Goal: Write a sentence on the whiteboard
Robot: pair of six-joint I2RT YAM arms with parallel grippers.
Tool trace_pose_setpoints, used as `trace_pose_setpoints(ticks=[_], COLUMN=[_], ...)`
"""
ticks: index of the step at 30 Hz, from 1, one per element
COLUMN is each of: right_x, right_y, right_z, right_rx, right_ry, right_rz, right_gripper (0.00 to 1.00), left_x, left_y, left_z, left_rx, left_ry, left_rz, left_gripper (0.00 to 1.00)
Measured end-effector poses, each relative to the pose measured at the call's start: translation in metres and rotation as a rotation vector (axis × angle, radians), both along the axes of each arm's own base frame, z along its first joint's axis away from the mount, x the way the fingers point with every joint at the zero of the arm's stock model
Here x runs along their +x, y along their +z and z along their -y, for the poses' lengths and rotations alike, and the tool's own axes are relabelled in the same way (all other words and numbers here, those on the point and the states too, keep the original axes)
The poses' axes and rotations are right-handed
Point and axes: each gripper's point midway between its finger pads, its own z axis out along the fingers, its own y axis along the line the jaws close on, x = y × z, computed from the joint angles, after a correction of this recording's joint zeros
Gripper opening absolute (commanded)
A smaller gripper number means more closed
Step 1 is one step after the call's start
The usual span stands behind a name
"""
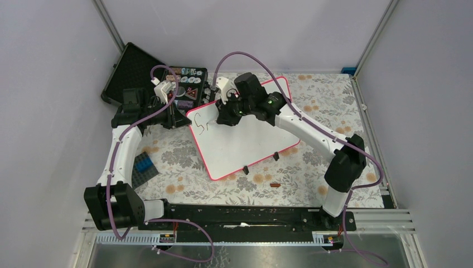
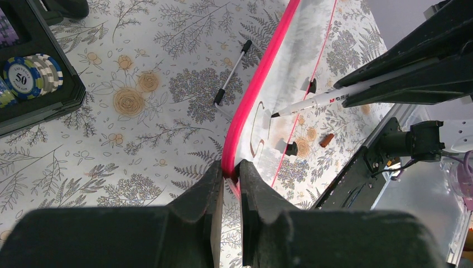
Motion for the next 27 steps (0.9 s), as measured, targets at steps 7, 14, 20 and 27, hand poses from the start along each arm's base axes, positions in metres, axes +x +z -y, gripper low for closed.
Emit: trace_pose_setpoints(ticks=[7,14,20,27], right_x=[0.003,0.007,0.008,0.001], right_y=[0.001,0.001,-0.001,-0.011], right_z=[0.000,0.004,0.007,0.012], right_rx=[0.002,0.000,-0.002,-0.016], right_ry=[-0.005,-0.012,-0.010,0.003], right_rz=[0.003,0.006,0.004,-0.021], right_gripper=[0.00,0.00,0.00,0.00], left_x=[0.000,0.000,0.000,0.001], left_y=[0.000,0.000,0.000,-0.001], left_z=[0.000,0.000,-0.001,-0.001], left_rx=[0.000,0.002,0.003,0.005], left_ry=[0.001,0.002,0.003,0.005], left_rz=[0.000,0.000,0.000,0.000], left_gripper=[0.00,0.00,0.00,0.00])
